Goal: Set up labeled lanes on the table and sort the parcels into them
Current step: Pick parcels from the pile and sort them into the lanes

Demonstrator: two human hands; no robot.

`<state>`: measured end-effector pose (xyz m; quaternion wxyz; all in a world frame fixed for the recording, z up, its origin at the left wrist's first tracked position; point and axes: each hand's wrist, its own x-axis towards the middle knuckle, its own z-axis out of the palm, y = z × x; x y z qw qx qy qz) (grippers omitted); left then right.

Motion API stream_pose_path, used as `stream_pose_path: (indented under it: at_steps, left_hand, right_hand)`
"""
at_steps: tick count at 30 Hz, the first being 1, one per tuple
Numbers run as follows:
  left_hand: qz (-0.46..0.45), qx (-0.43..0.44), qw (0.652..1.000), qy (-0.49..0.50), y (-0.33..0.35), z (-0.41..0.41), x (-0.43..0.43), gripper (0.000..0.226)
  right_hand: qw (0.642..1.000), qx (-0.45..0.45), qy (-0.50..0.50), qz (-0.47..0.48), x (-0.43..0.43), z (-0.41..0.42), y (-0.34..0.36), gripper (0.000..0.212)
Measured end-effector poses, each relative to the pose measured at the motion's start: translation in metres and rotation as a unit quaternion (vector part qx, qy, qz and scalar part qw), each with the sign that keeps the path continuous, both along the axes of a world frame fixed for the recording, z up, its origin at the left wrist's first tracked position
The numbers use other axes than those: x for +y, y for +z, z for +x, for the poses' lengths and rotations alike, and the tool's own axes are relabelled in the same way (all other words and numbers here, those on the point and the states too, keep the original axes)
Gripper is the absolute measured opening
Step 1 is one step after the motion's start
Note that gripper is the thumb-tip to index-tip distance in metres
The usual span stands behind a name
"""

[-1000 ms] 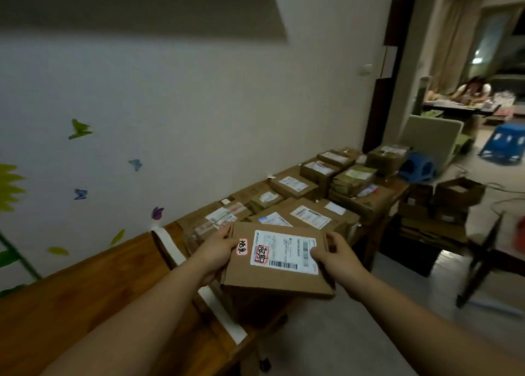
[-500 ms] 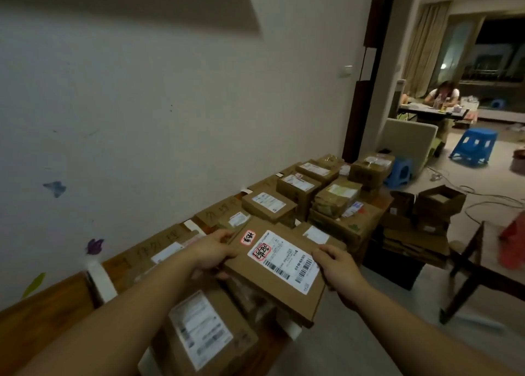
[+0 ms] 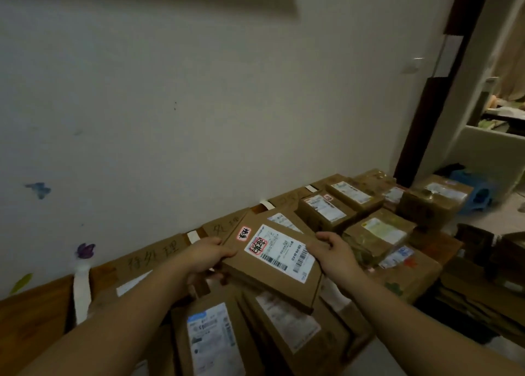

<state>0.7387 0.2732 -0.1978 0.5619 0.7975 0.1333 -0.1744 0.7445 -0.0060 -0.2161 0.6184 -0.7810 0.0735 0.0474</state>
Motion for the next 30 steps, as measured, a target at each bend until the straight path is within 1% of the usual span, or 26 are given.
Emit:
stream_pose_path:
  at_steps: [2,5,7,10,11,12,13,15,16,18,20,22,24,26,28,30]
  left_hand:
    - [-0.006,-0.005,0.999,0.052,-0.006,0.014,-0.013,0.019]
    - [-0.022,-0.019,0.992,0.126,-0.013,0.033,-0.027,0.022]
    - [-0.047,-0.039,0.980,0.191,-0.014,0.041,-0.031,0.018]
    - [-0.072,-0.061,0.957,0.274,-0.013,0.040,-0.034,0.014]
    - [-0.069,-0.065,0.952,0.291,-0.015,0.039,-0.032,0.013]
    - [-0.063,-0.066,0.949,0.301,-0.015,0.038,-0.031,0.013]
    - [-0.052,-0.062,0.949,0.306,-0.017,0.038,-0.029,0.013]
    - [-0.017,-0.058,0.950,0.306,-0.023,0.038,-0.022,0.012]
    - [0.008,-0.056,0.953,0.298,-0.025,0.038,-0.018,0.010]
    - [0.061,-0.045,0.962,0.261,-0.034,0.040,-0.013,0.016]
    - [0.103,-0.031,0.967,0.229,-0.043,0.045,-0.011,0.013]
    - [0.133,-0.017,0.966,0.220,-0.053,0.051,-0.010,0.017]
    - [0.166,-0.004,0.959,0.229,-0.063,0.057,-0.006,0.020]
    - [0.207,0.016,0.952,0.225,-0.074,0.060,-0.003,0.035]
    - [0.221,0.029,0.951,0.213,-0.082,0.059,-0.002,0.054]
    - [0.241,0.041,0.949,0.199,-0.089,0.060,-0.002,0.065]
  right_hand:
    - [0.999,0.026,0.034,-0.003,-0.008,0.038,-0.002,0.046]
    - [0.991,0.074,0.106,-0.018,-0.015,0.082,-0.003,0.046]
    - [0.987,0.084,0.135,-0.016,-0.013,0.102,-0.001,0.045]
    - [0.979,0.098,0.175,0.042,0.001,0.123,-0.002,0.049]
    - [0.976,0.095,0.191,0.042,0.008,0.127,-0.003,0.051]
    - [0.975,0.080,0.208,0.018,0.016,0.130,-0.005,0.052]
    - [0.973,0.063,0.223,-0.009,0.022,0.133,-0.006,0.051]
    - [0.969,0.041,0.242,-0.039,0.033,0.137,-0.010,0.039]
    - [0.967,0.044,0.246,-0.047,0.038,0.138,-0.012,0.034]
    - [0.963,0.049,0.254,-0.076,0.046,0.139,-0.018,0.026]
    - [0.952,0.024,0.268,-0.144,0.054,0.141,-0.024,0.019]
    - [0.938,-0.003,0.286,-0.196,0.062,0.146,-0.032,0.023]
    - [0.924,-0.022,0.309,-0.224,0.070,0.152,-0.041,0.030]
    - [0.909,-0.039,0.329,-0.251,0.078,0.156,-0.052,0.033]
    - [0.882,-0.052,0.369,-0.289,0.084,0.160,-0.064,0.035]
    - [0.860,-0.055,0.388,-0.327,0.089,0.164,-0.076,0.042]
